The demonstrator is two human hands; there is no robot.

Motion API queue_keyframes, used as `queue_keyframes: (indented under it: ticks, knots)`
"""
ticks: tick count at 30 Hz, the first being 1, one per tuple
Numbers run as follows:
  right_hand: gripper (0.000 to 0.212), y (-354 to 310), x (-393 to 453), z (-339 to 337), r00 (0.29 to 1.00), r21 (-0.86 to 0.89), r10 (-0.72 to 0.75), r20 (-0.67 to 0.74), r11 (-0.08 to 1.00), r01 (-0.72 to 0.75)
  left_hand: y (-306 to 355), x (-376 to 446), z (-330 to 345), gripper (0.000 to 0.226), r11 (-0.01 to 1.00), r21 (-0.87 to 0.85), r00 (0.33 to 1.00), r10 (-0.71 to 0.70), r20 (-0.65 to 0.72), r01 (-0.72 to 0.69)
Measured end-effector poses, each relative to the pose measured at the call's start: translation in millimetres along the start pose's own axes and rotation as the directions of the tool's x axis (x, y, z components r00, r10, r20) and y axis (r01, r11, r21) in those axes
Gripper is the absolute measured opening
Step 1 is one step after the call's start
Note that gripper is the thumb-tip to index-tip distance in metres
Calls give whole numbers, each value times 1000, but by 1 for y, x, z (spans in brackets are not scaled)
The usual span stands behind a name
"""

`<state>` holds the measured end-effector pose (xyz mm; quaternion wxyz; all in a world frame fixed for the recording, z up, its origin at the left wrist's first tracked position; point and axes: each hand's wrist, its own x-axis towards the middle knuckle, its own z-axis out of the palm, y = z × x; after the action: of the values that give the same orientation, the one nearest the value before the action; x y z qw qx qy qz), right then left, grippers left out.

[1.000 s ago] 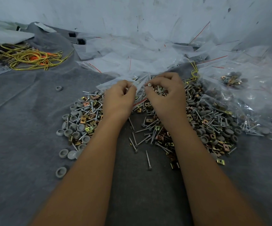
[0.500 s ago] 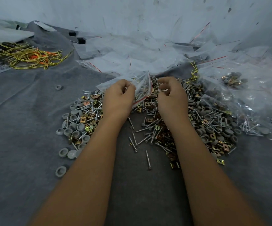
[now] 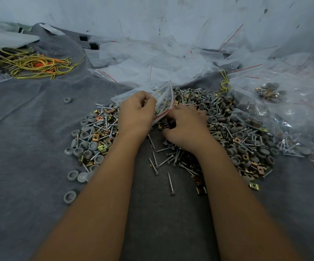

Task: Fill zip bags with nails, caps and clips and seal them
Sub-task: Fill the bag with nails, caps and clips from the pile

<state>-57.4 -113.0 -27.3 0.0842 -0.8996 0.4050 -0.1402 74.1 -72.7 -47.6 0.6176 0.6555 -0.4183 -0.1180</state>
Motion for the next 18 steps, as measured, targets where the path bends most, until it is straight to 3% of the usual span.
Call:
queue_keyframes:
  ticks: [6, 12, 18]
  knots:
    - [11, 0, 0, 0, 996, 69, -9, -91, 998, 15, 1, -1, 0, 19, 1000, 11, 1000, -6, -2, 6]
    - [5, 1, -1, 1, 992, 62, -44, -119, 997, 52, 3, -1, -1, 19, 1000, 7, 1000, -18, 2, 18]
    - [3, -3, -3, 0, 969, 420, 64, -237, 907, 43, 5, -2, -2, 20, 1000, 7, 1000, -9, -1, 9]
